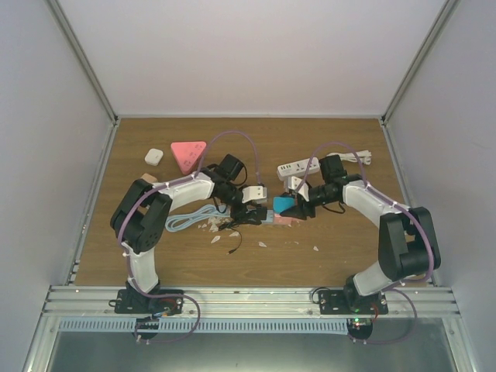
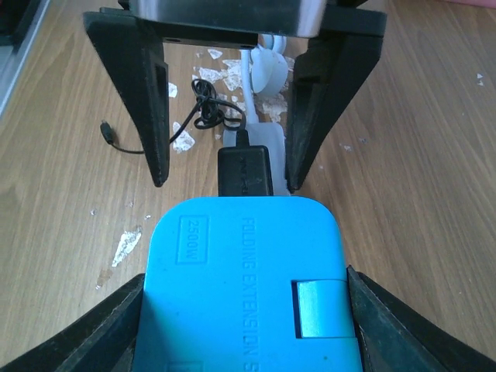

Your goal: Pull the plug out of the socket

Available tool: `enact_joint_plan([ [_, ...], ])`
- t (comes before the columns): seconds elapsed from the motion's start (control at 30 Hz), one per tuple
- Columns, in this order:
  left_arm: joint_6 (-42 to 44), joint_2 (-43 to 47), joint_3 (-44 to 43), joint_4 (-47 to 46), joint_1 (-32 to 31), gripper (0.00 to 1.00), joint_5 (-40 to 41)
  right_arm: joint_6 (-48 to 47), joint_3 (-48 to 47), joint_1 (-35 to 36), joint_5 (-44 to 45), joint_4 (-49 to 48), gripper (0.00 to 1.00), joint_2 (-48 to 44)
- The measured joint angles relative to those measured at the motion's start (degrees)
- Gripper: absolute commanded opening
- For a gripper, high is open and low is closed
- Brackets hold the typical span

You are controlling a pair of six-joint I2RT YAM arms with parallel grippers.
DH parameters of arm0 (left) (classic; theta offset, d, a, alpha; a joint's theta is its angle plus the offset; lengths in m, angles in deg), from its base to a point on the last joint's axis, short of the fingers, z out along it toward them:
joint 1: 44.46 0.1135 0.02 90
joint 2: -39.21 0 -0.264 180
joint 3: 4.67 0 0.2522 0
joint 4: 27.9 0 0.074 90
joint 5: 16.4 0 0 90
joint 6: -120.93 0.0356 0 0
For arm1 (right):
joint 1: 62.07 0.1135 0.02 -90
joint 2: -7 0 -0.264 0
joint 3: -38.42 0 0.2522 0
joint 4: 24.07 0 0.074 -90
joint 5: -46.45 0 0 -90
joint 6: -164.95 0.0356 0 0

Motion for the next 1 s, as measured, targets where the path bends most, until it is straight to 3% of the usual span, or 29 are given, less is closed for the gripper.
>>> enact_joint_plan([
  [0.27,0.5,5.2,0.0,0.1,1.5,0.83,2.5,1.5,-4.4,-0.5,-3.8,3.1,0.49,1.1],
  [0.43,5.5,13.8,1.7,-2.4,2.2,0.86,7.7,3.9,-9.0,-1.2,-8.8,5.6,0.49,2.3],
  [0.6,12.6,22.9,2.2,-5.3,2.2,0.83,8.3,7.0,-12.5,-1.3,-14.5,7.9,0.49,3.8],
  [1.0,20.4,22.8,1.0,-4.7,-2.8,0.71,9.3,12.5,-14.2,-1.3,-27.7,13.0,0.48,8.1],
])
